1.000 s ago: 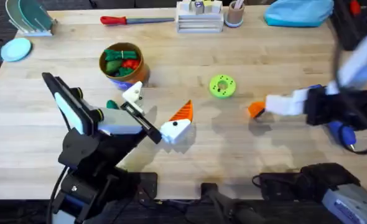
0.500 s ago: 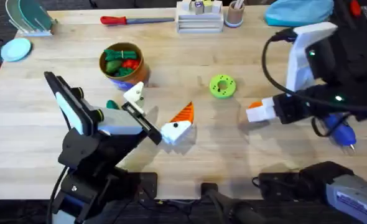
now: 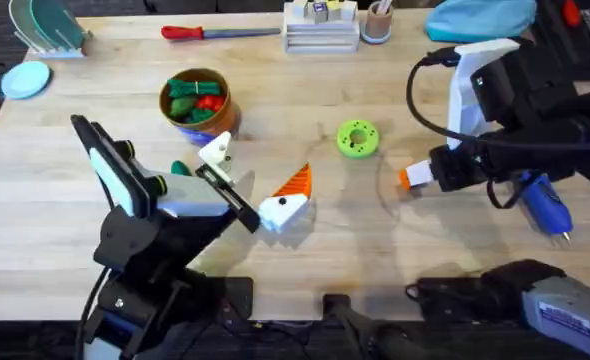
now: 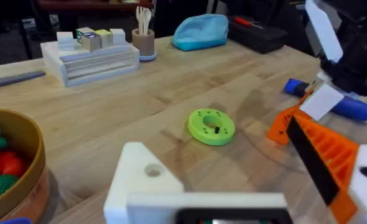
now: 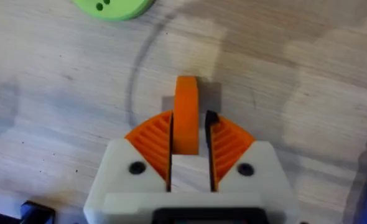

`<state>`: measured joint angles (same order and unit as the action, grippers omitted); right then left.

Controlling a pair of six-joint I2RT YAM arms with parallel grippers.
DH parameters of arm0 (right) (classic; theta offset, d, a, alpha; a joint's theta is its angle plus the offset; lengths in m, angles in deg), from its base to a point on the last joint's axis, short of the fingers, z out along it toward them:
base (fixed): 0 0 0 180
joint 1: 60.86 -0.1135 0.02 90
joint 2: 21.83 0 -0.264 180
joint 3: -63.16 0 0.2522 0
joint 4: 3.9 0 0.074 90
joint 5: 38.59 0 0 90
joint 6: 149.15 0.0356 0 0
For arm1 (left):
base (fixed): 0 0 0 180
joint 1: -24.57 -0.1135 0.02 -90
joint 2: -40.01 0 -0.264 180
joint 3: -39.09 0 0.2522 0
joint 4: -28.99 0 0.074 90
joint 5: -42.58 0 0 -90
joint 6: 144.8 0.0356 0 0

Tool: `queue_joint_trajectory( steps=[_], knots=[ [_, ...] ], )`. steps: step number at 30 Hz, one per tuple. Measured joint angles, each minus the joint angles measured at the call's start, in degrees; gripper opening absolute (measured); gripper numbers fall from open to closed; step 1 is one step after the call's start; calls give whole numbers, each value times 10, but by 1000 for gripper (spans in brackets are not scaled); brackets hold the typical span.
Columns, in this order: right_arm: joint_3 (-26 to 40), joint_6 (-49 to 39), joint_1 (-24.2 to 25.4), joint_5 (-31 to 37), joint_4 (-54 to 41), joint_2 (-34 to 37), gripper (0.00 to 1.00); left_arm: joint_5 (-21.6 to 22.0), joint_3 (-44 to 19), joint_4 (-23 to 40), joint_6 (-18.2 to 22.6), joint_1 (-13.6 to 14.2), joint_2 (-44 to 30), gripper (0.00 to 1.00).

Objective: Pick up the gripper from the table and insert it into the empty holder that is missing its gripper. Then pick up a screw, insert it into the mounting hole, and use the screwdriver to tighten it. Finally, clean up the table by picking up the vegetable and placing it into the bucket.

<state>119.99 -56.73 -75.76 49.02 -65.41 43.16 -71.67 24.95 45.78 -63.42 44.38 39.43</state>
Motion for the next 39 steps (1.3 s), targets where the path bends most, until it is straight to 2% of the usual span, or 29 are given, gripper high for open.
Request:
queue_joint_trajectory(
  steps=[5, 8, 10, 16, 20, 24, 28, 31, 39],
  knots=[
    [0, 2, 0, -8, 16, 0, 280, 0, 0, 0, 0, 0, 0, 994],
    [0, 4, 0, -12, 20, 0, 87, 0, 0, 0, 0, 0, 0, 994],
    [0, 5, 0, -14, 20, 0, 17, 0, 0, 0, 0, 0, 0, 993],
    [6, 6, 0, -16, 18, -3, 14, 0, 0, 0, 0, 0, 0, 993],
    [38, 6, 0, -17, 18, -32, 12, 0, 0, 0, 0, 0, 0, 993],
    [72, 16, 0, -39, 80, -78, 10, -15, 0, 0, 0, 0, 0, 992],
    [78, 77, 0, -99, 168, -97, 9, -56, 0, 0, 0, 0, 0, 992],
    [78, 118, -1, -172, 210, -77, 9, -94, 0, 0, 0, 0, 0, 993],
    [77, 161, -29, -422, 246, 68, 9, -171, 0, 2, 23, 0, 0, 993]
  ],
)
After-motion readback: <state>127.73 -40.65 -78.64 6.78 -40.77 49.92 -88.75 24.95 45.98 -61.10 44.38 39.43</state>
